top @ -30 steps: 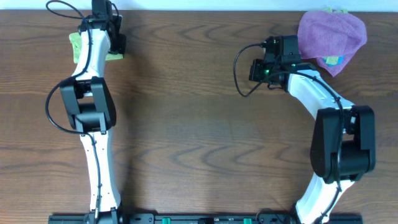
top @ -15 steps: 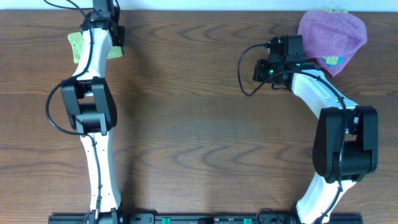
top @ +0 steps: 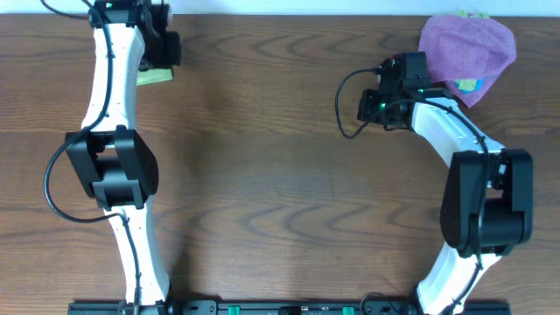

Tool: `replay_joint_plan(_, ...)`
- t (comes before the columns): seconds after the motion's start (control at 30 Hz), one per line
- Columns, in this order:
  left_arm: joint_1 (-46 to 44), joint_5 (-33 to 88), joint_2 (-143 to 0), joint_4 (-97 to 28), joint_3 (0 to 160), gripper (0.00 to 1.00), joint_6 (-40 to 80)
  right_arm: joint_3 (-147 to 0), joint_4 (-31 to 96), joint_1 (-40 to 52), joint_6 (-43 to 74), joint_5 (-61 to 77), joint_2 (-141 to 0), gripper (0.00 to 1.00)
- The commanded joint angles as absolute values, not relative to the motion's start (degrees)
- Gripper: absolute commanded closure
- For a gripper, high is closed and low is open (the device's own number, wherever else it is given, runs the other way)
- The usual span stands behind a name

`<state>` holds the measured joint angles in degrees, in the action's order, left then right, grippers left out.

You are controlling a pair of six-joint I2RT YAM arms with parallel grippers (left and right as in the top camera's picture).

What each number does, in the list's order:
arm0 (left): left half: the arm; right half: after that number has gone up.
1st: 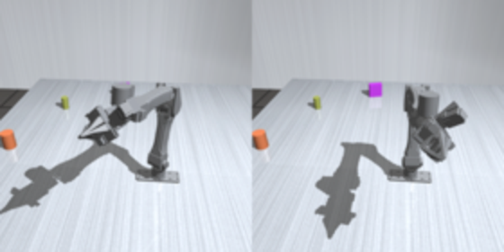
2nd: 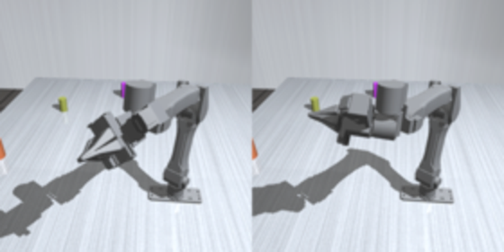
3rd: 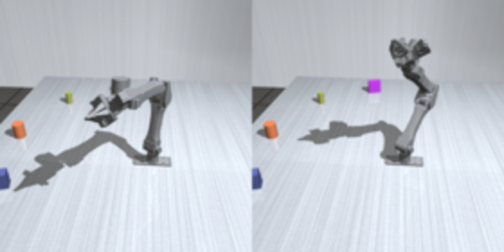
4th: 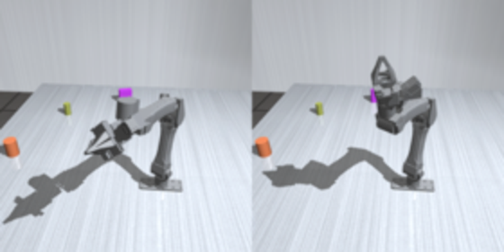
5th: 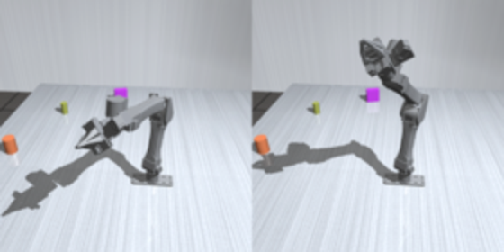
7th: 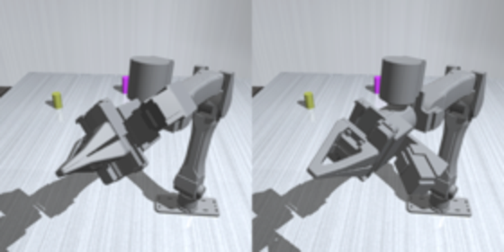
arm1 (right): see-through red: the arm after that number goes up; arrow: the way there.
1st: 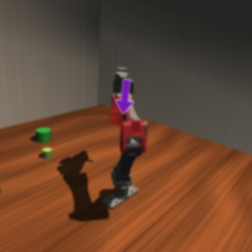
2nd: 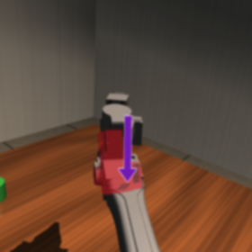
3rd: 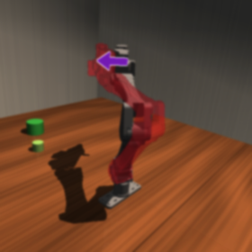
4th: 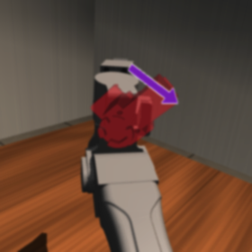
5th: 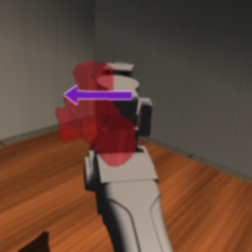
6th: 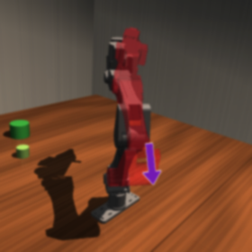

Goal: Fold the cloth

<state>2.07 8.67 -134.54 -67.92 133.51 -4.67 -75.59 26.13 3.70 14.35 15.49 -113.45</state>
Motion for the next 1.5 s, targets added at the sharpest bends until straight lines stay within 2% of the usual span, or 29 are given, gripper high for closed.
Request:
replay_joint_plan(0.0, -0.12, 8.36, -131.83, -70.63, 133.25, 0.94, -3.33, -76.51, 28.58, 1.78, 11.16, 14.74, -107.98, 0.98)
replay_joint_plan(0.27, -4.54, 7.05, -121.43, -76.62, 133.25, 0.94, -4.56, -76.49, 42.06, 0.93, 2.50, 4.05, -92.42, 0.99)
replay_joint_plan(0.57, -5.48, 6.83, -108.81, -79.44, 130.76, 0.94, -5.82, -76.47, 50.39, 0.62, -2.42, 1.32, -79.50, 0.99)
replay_joint_plan(0.7, -7.20, 3.31, -100.49, -76.40, 120.92, 0.94, -5.72, -76.38, 52.01, 0.34, -2.55, 0.60, -74.15, 0.99)
replay_joint_plan(0.97, -8.23, 2.74, -77.06, -64.75, 89.93, 0.94, -3.09, -75.94, 58.96, 0.27, -3.51, 0.23, -64.10, 0.98)
replay_joint_plan(1.17, -8.23, 1.87, -60.62, -63.72, 73.82, 0.94, 1.61, -74.65, 64.73, 0.30, -3.51, 0.19, -54.33, 0.98)
replay_joint_plan(1.33, -8.25, 1.06, -51.03, -63.05, 64.38, 0.94, 5.13, -67.05, 63.33, 0.30, -3.27, 0.19, -44.66, 0.98)
replay_joint_plan(1.37, -8.23, 1.04, -49.34, -62.19, 61.87, 0.94, 5.96, -64.84, 62.00, 0.30, -3.25, 0.21, -42.61, 0.89)
replay_joint_plan(1.4, -8.25, 1.06, -48.60, -61.25, 60.25, 0.94, 6.04, -63.51, 60.69, 0.30, -3.07, 0.23, -41.52, 0.67)
replay_joint_plan(1.43, -8.23, 1.06, -48.29, -60.34, 58.78, 0.89, 6.04, -62.30, 59.16, 0.30, -2.15, 0.19, -40.66, 0.44)
replay_joint_plan(1.47, -8.25, 1.10, -48.31, -59.57, 57.91, 0.76, 6.07, -61.73, 58.35, 0.30, -2.15, 0.21, -40.38, 0.27)
